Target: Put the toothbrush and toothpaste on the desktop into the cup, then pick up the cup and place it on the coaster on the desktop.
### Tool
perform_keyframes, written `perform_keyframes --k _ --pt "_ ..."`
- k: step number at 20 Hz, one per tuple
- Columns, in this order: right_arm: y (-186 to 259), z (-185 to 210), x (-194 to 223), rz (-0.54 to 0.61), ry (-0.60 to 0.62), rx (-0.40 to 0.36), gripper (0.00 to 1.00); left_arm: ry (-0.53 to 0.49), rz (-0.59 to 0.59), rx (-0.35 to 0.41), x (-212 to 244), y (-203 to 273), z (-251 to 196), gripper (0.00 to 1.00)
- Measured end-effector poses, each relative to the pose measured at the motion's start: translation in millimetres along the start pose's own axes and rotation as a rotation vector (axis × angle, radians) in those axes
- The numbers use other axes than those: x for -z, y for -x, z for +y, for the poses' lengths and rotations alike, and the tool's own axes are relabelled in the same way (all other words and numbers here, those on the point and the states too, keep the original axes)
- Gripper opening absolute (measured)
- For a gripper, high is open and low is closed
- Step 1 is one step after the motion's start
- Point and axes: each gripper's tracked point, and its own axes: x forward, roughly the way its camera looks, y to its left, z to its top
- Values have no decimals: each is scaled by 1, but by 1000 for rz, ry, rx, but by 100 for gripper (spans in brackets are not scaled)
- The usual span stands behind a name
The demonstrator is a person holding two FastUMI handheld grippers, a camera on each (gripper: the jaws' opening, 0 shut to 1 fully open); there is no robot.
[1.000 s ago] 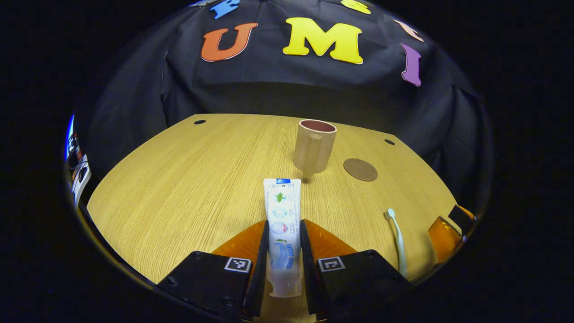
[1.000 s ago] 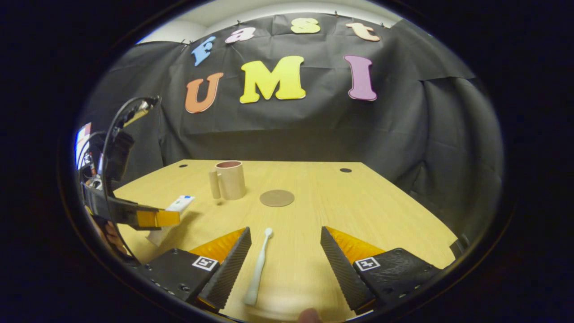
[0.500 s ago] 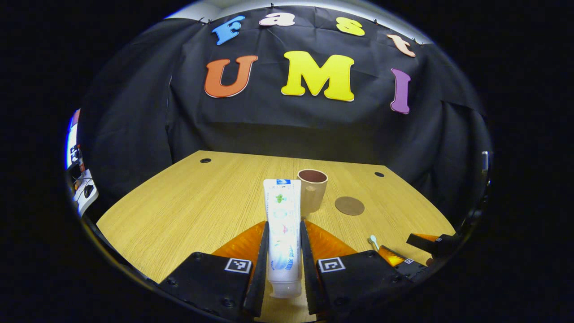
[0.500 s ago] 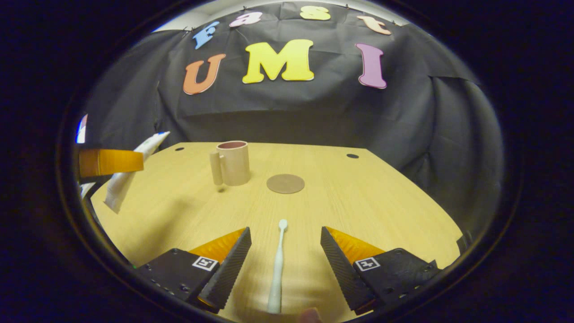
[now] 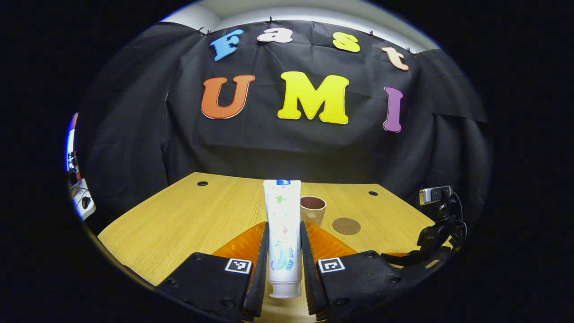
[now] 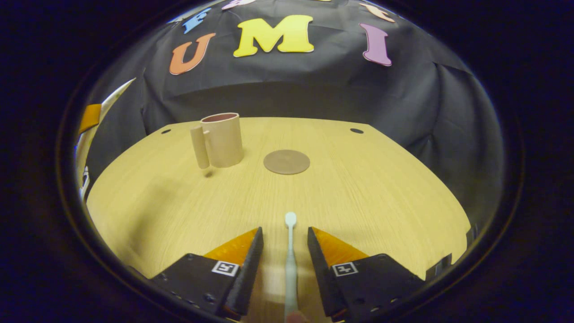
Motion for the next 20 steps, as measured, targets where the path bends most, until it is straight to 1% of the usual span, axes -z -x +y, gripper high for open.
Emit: perform_keyframes --k 2,3,4,6,9,11,15,18,20 --pt "-3 6 1 20 -60 -56 18 7 -3 5 -1 -6 0 40" --pt "-13 8 0 23 -79 -86 7 9 -8 4 -3 -8 1 40" --pt "-5 4 2 26 -107 -99 1 8 -10 3 -3 -11 -1 40" --pt "-3 5 3 41 -134 -141 0 13 -17 8 -7 -16 -5 40" --pt "0 3 2 45 -136 -164 0 24 -24 29 -11 -24 -17 40" --pt "6 6 -4 28 -130 -192 0 20 -31 35 -18 -30 -24 40" --pt "22 4 -18 -28 -123 -230 0 -2 -85 45 -43 -43 -35 40" --pt "33 1 -30 -64 -145 -271 0 4 -107 82 -53 -57 -52 40" --pt "39 -1 -37 -86 -162 -299 0 5 -134 90 -61 -71 -55 39"
